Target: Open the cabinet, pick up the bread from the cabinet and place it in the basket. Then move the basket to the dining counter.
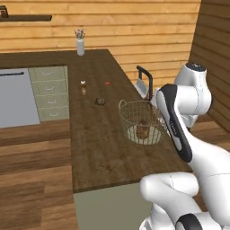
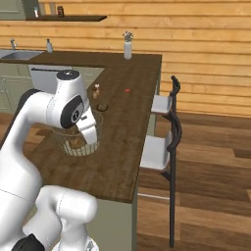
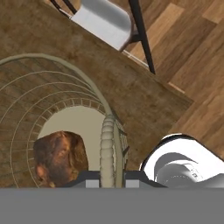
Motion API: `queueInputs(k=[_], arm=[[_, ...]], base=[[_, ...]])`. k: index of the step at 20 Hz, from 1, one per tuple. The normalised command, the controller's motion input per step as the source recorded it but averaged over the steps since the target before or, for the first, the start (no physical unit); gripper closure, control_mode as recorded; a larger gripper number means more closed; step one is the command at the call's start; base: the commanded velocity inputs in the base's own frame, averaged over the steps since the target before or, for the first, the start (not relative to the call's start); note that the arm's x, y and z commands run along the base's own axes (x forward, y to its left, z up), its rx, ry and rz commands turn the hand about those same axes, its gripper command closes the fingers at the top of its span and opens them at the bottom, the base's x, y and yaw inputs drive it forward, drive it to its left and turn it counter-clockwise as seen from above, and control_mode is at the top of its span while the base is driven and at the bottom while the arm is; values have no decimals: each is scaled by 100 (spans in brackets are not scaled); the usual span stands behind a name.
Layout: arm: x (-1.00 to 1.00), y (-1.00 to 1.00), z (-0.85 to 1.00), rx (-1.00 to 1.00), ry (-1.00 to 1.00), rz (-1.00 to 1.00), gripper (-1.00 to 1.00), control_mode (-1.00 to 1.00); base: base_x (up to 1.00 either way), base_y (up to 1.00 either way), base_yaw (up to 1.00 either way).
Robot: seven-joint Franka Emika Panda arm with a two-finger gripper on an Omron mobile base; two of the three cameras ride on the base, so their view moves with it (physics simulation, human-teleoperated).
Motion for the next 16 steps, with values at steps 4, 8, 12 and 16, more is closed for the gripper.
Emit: queueInputs(k=[4,8,12,16], arm=[[96,0,-15,0,0,-19,100,-100],[100,-4,-31,1,0,-18,100,-100],[100,-14,-54,10,0,-13,100,-100],[100,-23,-49,14,0,-4,100,-100]], base=[[0,0,0],[0,0,0],[0,0,0],[0,0,0]])
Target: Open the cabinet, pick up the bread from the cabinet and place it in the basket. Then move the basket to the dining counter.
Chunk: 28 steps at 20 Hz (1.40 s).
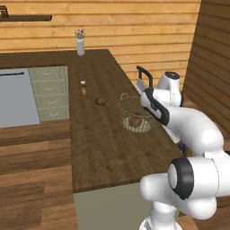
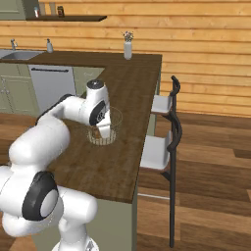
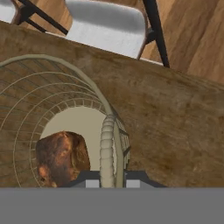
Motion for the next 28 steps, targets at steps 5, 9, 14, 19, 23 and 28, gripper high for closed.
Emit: queueInputs(k=[5,9,14,19,23,28], arm=[[96,-17,-44,8,0,0,100,-100],[74,-1,-34,0,2,-1,100,-100],[41,0,-32,0,10,0,100,-100],[25,0,-32,-4,4,0,100,-100],[9,0,-18,-5,0,0,-100,-100],[0,0,3,0,-3,0,-100,-100]], base=[[0,0,0],[0,0,0],[0,0,0],[0,0,0],[0,0,0],[0,0,0]])
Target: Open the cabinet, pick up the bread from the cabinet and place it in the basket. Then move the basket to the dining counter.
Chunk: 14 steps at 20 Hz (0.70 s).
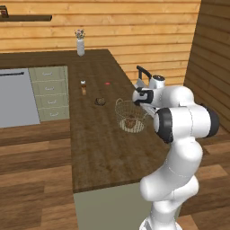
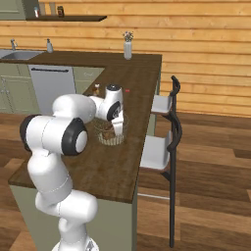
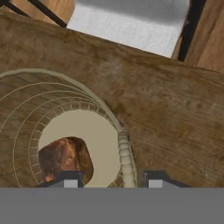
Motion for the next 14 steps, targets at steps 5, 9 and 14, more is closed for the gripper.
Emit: queueInputs(k=[5,9,14], arm=[[-24,0,86,0,-5,0,-100,-100],[-86,0,100,0,0,0,-100,-100],[-100,20,67,0,0,0,-100,-100]], base=[[0,0,0],[0,0,0],[0,0,0]])
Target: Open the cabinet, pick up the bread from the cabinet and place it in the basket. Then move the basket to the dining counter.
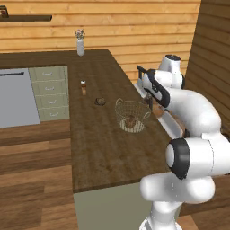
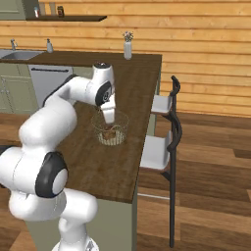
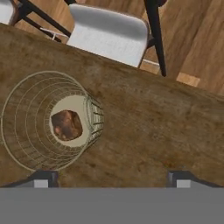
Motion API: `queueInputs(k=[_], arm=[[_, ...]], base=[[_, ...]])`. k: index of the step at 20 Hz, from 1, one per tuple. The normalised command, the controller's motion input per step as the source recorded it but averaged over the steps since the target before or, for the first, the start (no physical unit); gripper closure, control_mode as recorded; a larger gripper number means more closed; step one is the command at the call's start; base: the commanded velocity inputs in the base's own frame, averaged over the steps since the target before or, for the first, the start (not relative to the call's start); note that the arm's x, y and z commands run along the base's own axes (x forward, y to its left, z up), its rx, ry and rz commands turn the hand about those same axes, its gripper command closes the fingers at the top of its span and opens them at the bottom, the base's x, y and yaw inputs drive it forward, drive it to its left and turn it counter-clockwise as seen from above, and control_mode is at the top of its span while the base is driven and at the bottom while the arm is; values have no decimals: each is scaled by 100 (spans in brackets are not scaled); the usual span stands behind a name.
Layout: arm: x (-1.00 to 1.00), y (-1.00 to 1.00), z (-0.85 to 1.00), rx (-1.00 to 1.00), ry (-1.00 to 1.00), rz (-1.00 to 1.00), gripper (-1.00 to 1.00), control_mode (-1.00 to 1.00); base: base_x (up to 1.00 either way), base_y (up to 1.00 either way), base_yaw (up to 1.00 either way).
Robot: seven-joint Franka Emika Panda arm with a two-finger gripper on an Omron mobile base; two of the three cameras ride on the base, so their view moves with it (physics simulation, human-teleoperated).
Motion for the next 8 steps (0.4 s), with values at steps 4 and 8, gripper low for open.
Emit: queueInputs(k=[4,8], arm=[[-100,29,38,0,0,0,-100,-100],[-100,25,29,0,0,0,-100,-100]], base=[[0,0,0],[0,0,0]])
